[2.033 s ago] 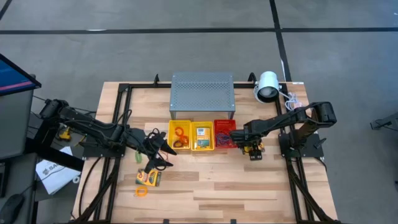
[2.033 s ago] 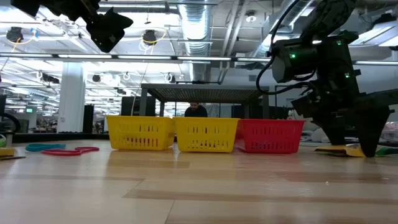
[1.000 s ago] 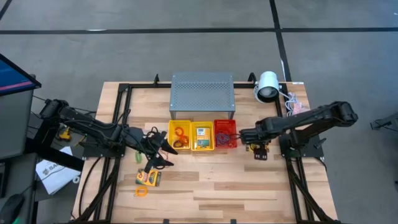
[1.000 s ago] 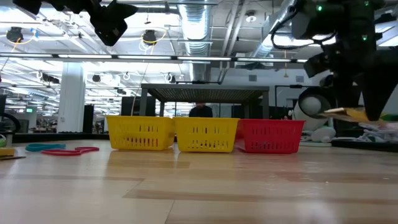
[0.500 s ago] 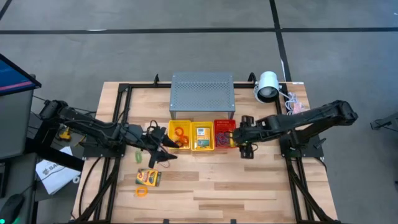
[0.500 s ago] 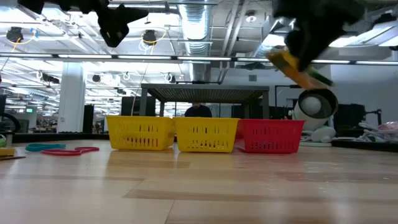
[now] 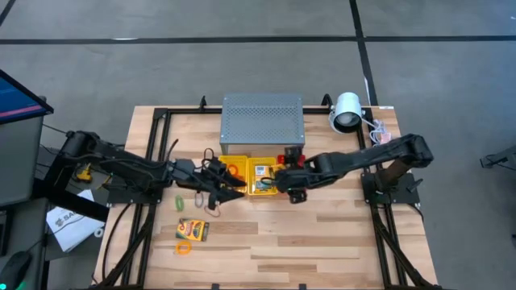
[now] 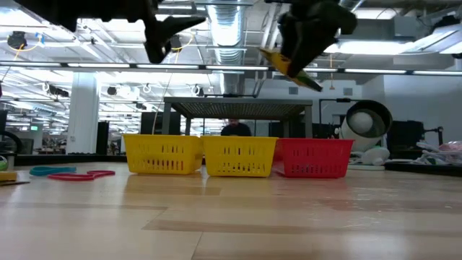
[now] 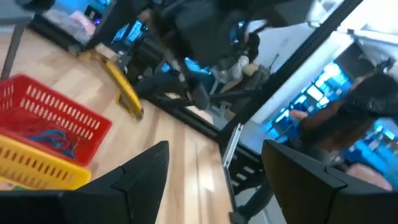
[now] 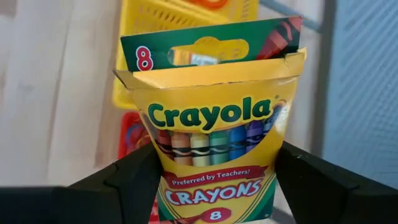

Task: Pick & Place Office Desk Supplies
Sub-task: Put the yellow crayon box into the right yellow bin, then put the blue rubber band into the red bin

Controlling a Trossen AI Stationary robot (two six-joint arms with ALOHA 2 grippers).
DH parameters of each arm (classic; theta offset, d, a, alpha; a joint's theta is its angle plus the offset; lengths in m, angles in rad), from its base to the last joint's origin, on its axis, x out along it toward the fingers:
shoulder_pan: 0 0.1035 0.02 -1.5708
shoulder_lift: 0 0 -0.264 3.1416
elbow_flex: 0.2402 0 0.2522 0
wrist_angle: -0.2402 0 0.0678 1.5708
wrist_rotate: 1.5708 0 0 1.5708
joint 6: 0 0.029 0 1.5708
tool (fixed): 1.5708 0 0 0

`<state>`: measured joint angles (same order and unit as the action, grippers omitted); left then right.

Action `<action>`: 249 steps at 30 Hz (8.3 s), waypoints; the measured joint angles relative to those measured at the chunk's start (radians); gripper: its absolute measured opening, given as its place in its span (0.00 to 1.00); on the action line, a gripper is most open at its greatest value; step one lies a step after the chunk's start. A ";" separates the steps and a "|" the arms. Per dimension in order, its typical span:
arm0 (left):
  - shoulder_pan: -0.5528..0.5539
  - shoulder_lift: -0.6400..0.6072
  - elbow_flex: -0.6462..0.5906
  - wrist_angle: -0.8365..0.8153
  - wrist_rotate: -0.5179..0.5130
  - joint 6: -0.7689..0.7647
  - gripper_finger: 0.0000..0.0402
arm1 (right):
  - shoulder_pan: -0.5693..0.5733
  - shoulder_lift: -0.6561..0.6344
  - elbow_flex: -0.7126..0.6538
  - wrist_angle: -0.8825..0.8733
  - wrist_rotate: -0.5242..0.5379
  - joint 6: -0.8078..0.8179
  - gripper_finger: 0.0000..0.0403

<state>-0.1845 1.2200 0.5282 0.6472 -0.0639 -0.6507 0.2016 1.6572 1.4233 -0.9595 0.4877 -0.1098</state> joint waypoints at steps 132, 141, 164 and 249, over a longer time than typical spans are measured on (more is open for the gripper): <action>0.192 0.485 0.743 -1.213 -0.123 0.711 0.02 | 0.152 -0.430 -0.297 0.082 0.127 0.345 0.91; 0.191 0.574 0.793 -1.304 -0.156 0.726 0.02 | 0.159 -0.435 -0.299 0.080 0.131 0.348 0.91; 0.197 0.612 0.875 -1.321 -0.182 0.748 0.18 | 0.159 -0.434 -0.299 0.078 0.125 0.357 0.91; 0.017 -0.023 0.029 -1.431 -0.058 -0.399 0.72 | 0.194 -0.163 -0.299 0.508 -0.016 0.285 0.91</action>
<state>-0.1677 1.1968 0.5568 -0.7842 -0.1223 -1.0493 0.3959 1.4944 1.1240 -0.4519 0.4713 0.1749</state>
